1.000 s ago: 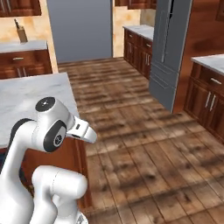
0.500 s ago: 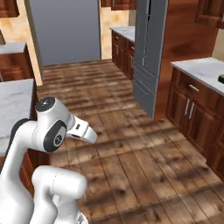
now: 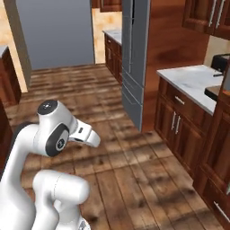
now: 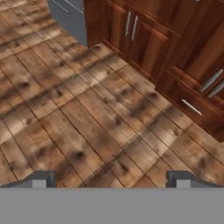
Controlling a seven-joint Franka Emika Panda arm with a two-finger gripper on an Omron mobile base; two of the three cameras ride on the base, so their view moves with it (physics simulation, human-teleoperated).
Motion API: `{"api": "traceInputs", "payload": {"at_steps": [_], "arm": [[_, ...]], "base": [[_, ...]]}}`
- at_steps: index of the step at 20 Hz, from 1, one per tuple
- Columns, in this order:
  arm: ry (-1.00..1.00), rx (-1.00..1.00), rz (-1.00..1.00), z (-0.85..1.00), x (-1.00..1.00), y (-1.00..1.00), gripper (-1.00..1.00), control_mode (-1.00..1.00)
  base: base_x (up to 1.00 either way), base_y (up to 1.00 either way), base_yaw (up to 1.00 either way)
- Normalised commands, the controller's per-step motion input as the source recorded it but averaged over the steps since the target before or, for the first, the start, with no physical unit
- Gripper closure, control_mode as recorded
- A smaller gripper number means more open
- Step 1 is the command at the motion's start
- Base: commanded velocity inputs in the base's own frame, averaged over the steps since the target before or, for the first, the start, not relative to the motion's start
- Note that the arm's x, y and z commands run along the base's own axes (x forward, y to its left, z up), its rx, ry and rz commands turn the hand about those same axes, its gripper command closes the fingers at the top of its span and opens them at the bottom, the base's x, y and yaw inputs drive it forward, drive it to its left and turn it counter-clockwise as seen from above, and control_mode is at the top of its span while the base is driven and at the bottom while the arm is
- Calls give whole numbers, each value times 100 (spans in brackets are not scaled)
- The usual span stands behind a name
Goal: Move the hot dog bun to the plate on the dining table and place the condiment next to that plate. Then navigate to the fridge and take the sausage and place it on the plate as well.
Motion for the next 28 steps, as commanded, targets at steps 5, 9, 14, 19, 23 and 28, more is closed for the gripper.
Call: {"api": "traceInputs", "payload": {"at_steps": [5,9,14,19,23,28], "arm": [[0,0,0,0,0,0,-100,100],[0,0,0,0,0,0,-100,100],[0,0,0,0,0,0,-100,100],[0,0,0,0,0,0,-100,100],[0,0,0,0,0,0,-100,100],[0,0,0,0,0,0,-100,100]], "base": [[100,-9,8],[100,21,0],[100,60,-12],[100,88,-32],[97,90,-40],[53,84,-35]]}}
